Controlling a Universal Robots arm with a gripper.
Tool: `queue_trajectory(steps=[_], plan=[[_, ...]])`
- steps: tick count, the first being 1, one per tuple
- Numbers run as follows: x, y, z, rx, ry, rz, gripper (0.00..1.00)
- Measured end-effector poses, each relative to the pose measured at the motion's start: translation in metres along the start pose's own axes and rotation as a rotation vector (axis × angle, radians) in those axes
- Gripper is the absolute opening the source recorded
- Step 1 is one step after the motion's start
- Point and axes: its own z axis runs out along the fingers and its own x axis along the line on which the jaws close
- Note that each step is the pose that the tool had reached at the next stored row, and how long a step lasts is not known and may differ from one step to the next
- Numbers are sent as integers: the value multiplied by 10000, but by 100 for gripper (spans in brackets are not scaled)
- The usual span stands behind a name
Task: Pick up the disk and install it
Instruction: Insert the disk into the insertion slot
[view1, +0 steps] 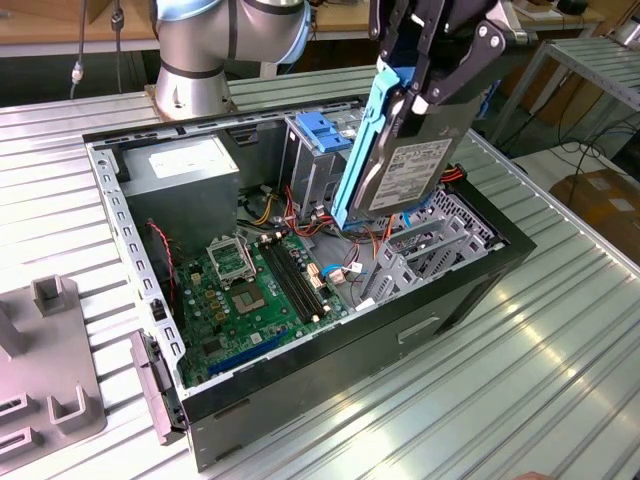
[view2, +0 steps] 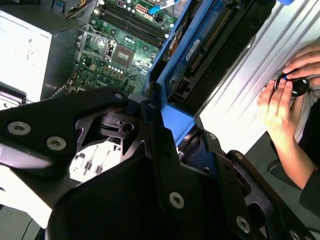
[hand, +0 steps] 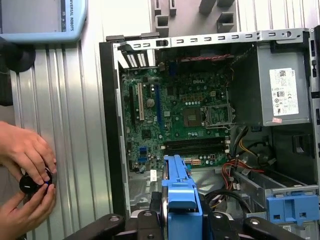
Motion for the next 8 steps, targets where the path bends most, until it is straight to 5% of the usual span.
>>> queue_trajectory(steps=[8], plan=[[-16,-329,43,1,13,-41,37]])
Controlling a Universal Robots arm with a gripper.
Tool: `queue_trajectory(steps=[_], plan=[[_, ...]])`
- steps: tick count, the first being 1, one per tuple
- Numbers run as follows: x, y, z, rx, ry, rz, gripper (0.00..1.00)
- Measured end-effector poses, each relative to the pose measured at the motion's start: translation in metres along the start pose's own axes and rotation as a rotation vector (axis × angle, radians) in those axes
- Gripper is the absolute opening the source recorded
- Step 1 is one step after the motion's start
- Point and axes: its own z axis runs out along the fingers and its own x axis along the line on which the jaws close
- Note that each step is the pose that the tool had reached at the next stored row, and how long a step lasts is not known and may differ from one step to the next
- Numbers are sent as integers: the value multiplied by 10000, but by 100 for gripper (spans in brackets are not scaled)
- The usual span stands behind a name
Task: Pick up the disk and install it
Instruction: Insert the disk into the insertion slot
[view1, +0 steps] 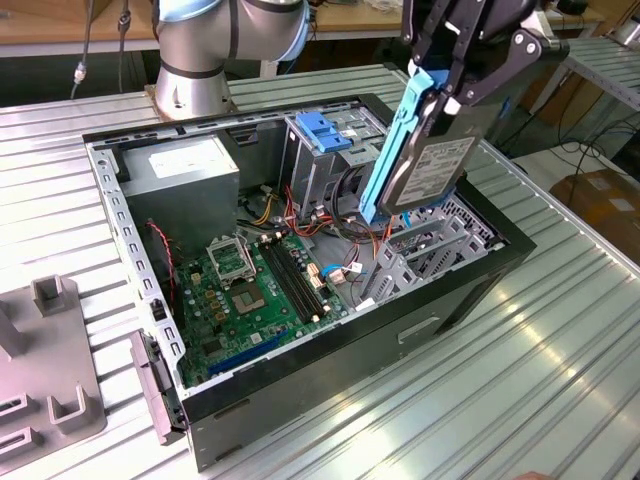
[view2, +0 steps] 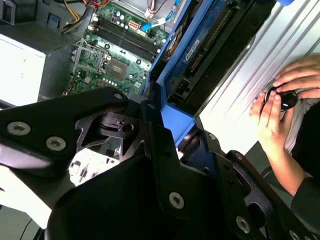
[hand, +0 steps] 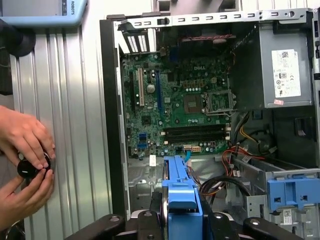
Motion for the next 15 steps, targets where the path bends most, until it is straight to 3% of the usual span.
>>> queue_trajectory(steps=[6,12,15], plan=[[116,-40,36,1,-1,16,37],[113,-333,97,-14,1,16,37],[110,-446,121,-21,3,16,37]])
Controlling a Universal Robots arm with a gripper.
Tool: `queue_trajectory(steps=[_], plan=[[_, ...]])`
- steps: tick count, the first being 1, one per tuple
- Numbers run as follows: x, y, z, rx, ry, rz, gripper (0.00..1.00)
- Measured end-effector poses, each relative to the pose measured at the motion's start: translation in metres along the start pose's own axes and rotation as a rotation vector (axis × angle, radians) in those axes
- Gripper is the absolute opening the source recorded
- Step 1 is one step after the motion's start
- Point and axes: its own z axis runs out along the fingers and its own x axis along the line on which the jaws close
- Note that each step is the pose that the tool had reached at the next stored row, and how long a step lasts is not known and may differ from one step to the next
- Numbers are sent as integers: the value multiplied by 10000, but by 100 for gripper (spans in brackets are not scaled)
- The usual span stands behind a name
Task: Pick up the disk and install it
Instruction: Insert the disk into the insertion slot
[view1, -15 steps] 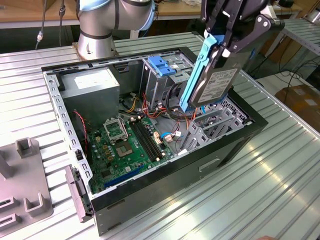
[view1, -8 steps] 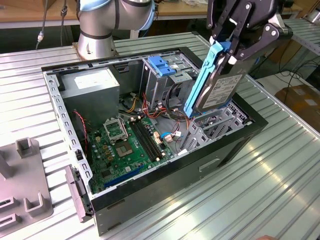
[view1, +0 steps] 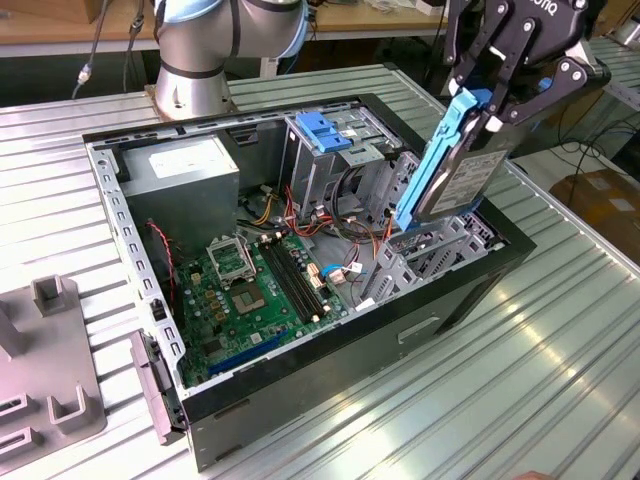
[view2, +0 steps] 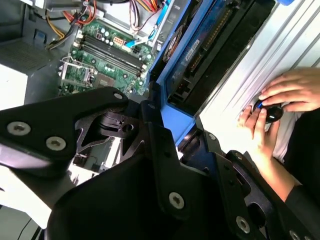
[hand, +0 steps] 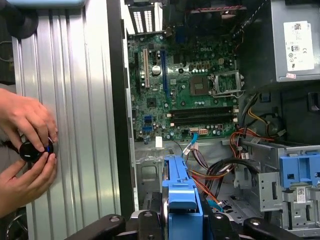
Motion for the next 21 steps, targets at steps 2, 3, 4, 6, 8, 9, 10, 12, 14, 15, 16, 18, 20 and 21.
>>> queue_trajectory(steps=[2,3,4,6,8,9,10,12,14,15,16,18,20,21], plan=[[23,-14,25,-1,0,1,37],[41,-15,38,-1,-1,8,37],[60,-17,56,0,-3,19,37],[85,-35,94,0,-2,23,37],[82,-79,127,0,0,20,37],[80,-105,145,0,0,17,37],[78,-132,163,0,0,18,37],[74,-167,204,0,1,17,37],[66,-159,242,0,0,19,37],[48,-158,268,0,0,14,37],[41,-157,278,0,1,-6,37],[35,-149,294,-2,-3,-186,37],[34,-148,304,-4,0,-223,37],[31,-147,306,-3,3,-223,37]])
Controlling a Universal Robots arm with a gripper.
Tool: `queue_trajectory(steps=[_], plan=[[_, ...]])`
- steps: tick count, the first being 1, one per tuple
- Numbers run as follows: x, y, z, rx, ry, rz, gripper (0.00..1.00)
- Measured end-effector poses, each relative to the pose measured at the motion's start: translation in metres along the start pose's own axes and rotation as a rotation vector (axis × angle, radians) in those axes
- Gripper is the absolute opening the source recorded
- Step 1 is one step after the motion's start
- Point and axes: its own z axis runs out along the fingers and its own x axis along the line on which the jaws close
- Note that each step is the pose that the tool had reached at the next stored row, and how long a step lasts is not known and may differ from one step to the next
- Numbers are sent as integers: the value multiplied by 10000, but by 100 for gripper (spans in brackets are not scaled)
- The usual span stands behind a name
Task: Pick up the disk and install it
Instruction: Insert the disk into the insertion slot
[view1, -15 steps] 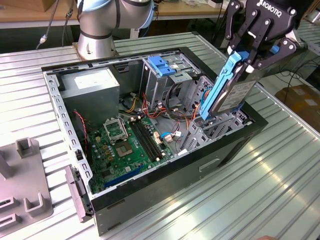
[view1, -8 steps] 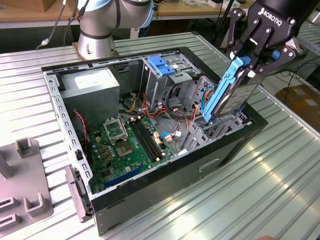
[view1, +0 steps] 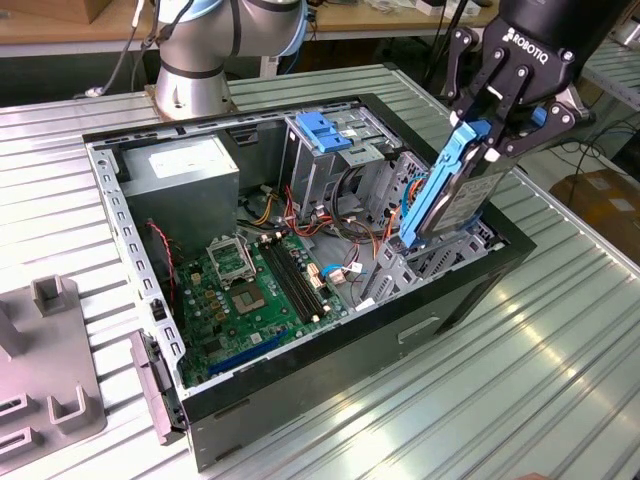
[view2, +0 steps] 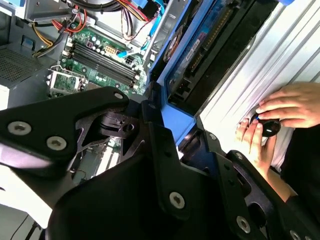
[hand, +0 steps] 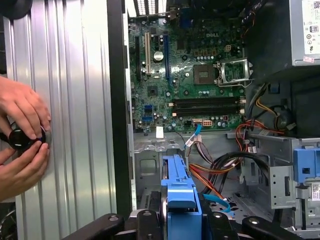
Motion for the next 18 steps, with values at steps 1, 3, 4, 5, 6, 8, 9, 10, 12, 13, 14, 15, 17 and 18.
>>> queue_trajectory(steps=[1,3,4,5,6,8,9,10,12,13,14,15,17,18], plan=[[-6,8,6,0,0,4,37],[-13,10,20,0,-2,54,37],[-15,10,27,1,-3,108,37],[-15,10,36,2,-4,194,37],[-15,11,41,3,-2,220,37],[-12,14,51,3,-1,223,37],[-11,21,59,3,-1,224,37],[-11,24,64,3,-2,224,37],[-11,24,78,3,-2,222,37],[-11,25,96,-2,-1,222,37],[-11,25,109,-6,0,223,37],[-11,25,116,-8,1,223,37],[-12,25,130,-13,0,223,37],[-12,25,124,-13,1,223,37]])
